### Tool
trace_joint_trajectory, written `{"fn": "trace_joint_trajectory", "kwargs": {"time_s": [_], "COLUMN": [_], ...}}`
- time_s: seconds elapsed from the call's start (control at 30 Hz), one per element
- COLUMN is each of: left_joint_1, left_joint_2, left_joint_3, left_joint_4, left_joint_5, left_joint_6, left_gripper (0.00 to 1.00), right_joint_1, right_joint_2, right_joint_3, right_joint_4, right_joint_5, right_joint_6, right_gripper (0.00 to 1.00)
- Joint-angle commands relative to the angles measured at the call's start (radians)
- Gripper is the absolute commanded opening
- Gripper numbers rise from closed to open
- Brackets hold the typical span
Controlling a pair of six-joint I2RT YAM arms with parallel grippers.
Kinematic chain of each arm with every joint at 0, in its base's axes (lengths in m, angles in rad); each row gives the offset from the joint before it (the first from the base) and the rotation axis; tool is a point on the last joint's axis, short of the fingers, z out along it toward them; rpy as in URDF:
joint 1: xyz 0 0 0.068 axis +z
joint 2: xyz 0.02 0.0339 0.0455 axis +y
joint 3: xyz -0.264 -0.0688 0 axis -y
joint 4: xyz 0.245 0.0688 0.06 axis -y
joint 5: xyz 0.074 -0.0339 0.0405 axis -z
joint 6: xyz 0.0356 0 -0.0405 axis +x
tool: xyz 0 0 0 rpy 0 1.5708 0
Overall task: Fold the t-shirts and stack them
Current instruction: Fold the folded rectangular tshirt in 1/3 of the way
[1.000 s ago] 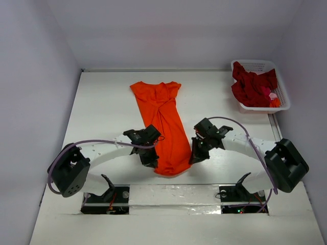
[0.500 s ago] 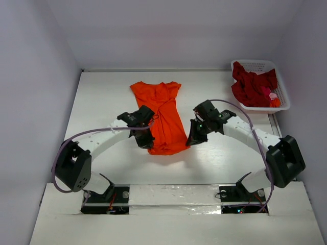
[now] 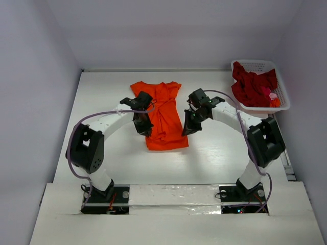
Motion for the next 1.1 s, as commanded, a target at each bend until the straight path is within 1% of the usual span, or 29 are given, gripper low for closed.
{"fn": "trace_joint_trajectory", "kwargs": {"time_s": [0.0,0.33,0.77,1.07], "left_joint_1": [0.014,0.087,0.126,0.165], "left_joint_2": [0.032,0.089,0.191,0.228], "left_joint_3": [0.089,0.163,0.302,0.342], "left_joint_4": [-0.026,-0.042,-0.070,-0.076], "left_joint_5": [-0.005,0.004,0.003,-0.005], "left_joint_6": [0.052,0.093,0.129,0.147], "left_gripper": [0.00,0.00,0.00,0.00], "right_joint_1": [-0.021,-0.063,-0.081,-0.081], "right_joint_2": [0.026,0.152,0.296,0.362], "right_joint_3": [0.113,0.224,0.454,0.512], "right_joint_4": [-0.029,-0.044,-0.095,-0.086], "right_joint_5": [-0.013,-0.042,-0.021,-0.041], "right_joint_6": [-0.048,-0.081,-0.127,-0.132], "right_gripper": [0.00,0.00,0.00,0.00]}}
